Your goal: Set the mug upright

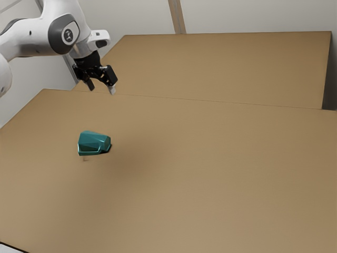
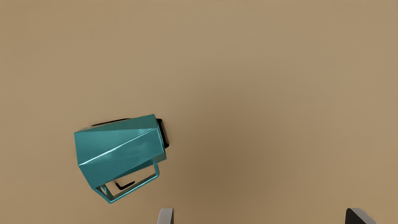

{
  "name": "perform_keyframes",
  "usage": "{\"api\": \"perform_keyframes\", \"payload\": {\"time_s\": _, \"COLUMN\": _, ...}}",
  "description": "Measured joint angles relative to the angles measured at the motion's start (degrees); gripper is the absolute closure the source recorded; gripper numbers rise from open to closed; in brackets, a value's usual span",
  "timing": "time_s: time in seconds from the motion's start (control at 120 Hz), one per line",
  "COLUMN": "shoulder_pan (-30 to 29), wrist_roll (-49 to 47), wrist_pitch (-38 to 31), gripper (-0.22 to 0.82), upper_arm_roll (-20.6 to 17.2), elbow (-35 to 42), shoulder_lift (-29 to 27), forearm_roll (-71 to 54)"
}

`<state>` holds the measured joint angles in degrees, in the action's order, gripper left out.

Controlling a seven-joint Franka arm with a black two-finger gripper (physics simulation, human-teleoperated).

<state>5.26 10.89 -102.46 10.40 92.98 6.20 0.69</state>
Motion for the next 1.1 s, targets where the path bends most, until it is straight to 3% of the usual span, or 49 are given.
{"api": "perform_keyframes", "payload": {"time_s": 0.3, "shoulder_pan": 0.4, "wrist_roll": -0.6, "wrist_pitch": -2.8, "gripper": 0.0, "upper_arm_roll": 3.4, "elbow": 6.9, "shoulder_lift": -2.5, "forearm_roll": 0.5}}
{"api": "perform_keyframes", "payload": {"time_s": 0.567, "shoulder_pan": -0.5, "wrist_roll": 4.0, "wrist_pitch": -19.0, "gripper": 0.0, "upper_arm_roll": 7.5, "elbow": 29.9, "shoulder_lift": -15.3, "forearm_roll": 5.0}}
{"api": "perform_keyframes", "payload": {"time_s": 0.817, "shoulder_pan": -7.3, "wrist_roll": 15.9, "wrist_pitch": -27.8, "gripper": 0.0, "upper_arm_roll": 7.7, "elbow": 40.3, "shoulder_lift": -20.6, "forearm_roll": 17.5}}
{"api": "perform_keyframes", "payload": {"time_s": 1.1, "shoulder_pan": -15.4, "wrist_roll": 33.7, "wrist_pitch": -31.8, "gripper": 0.0, "upper_arm_roll": 7.7, "elbow": 45.2, "shoulder_lift": -19.8, "forearm_roll": 27.6}}
